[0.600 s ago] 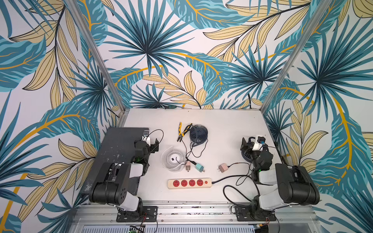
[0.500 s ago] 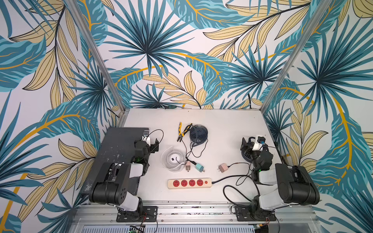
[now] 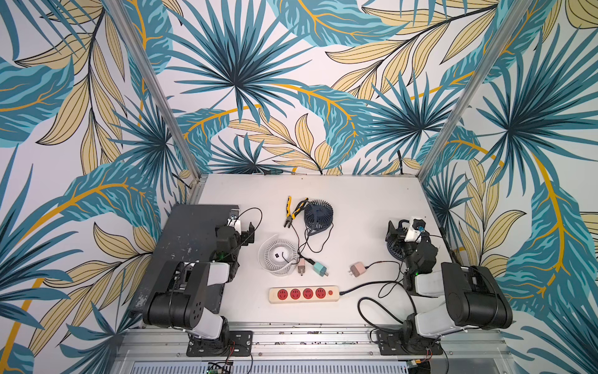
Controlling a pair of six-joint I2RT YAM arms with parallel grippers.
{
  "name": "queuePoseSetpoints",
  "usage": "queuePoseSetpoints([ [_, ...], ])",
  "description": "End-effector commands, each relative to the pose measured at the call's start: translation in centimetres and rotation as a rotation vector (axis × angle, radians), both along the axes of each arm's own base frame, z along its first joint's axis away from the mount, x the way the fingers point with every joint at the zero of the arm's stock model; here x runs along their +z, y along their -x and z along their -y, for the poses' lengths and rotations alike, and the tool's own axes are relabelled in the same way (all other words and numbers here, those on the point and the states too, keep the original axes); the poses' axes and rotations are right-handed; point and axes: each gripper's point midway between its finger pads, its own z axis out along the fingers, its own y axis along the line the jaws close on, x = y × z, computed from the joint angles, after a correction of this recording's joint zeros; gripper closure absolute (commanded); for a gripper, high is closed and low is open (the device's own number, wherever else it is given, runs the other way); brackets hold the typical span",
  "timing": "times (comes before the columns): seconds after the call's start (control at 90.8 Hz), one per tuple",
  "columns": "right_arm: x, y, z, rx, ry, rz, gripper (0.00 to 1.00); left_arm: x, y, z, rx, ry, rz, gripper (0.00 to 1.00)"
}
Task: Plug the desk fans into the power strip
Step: Pick up the plug from the center of the board.
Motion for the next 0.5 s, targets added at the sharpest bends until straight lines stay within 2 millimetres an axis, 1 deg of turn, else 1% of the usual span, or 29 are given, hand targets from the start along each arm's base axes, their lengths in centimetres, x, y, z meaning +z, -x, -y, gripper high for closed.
queuePoseSetpoints([
  [0.0, 0.9, 0.2, 0.7, -0.045, -0.005, 0.023, 0.00, 1.8, -0.6, 0.1, -0.008, -0.008, -0.005, 0.00],
  [0.022, 1.2, 0.3, 0.9, -0.058, -0.009, 0.022, 0.00, 1.8, -0.4, 0.2, -0.008, -0.010, -0.044, 0.00],
  [0.055, 1.7, 0.5, 1.2, -0.075, -0.018, 0.011, 0.00, 3.0, -0.5, 0.2, -0.005, -0.006, -0.075, 0.00],
  [0.077, 2.3, 0.4, 1.3, -0.084, -0.027, 0.006, 0.00, 3.4, -0.2, 0.3, -0.005, -0.003, -0.109, 0.00],
  [0.154, 4.0, 0.4, 1.8, -0.114, -0.090, -0.037, 0.00, 6.7, 0.6, 0.6, -0.004, 0.002, -0.127, 0.00],
  [0.231, 5.6, 1.0, 1.2, -0.091, -0.169, -0.070, 0.00, 9.4, 1.8, 1.4, -0.005, 0.021, -0.098, 0.00],
  [0.32, 7.0, 2.7, 0.0, -0.027, -0.267, -0.066, 0.00, 11.9, 3.3, 4.1, -0.085, 0.074, -0.099, 0.00],
  [0.353, 7.4, 3.4, -0.4, -0.005, -0.302, -0.063, 0.00, 12.5, 4.0, 5.3, -0.111, 0.095, -0.110, 0.00],
  [0.452, 7.5, 5.2, -1.7, 0.055, -0.386, -0.112, 0.00, 14.6, 6.3, 9.6, -0.212, 0.134, -0.110, 0.00],
  [0.485, 7.4, 5.6, -2.0, 0.071, -0.402, -0.136, 0.00, 14.8, 7.2, 11.1, -0.250, 0.147, -0.127, 0.00],
])
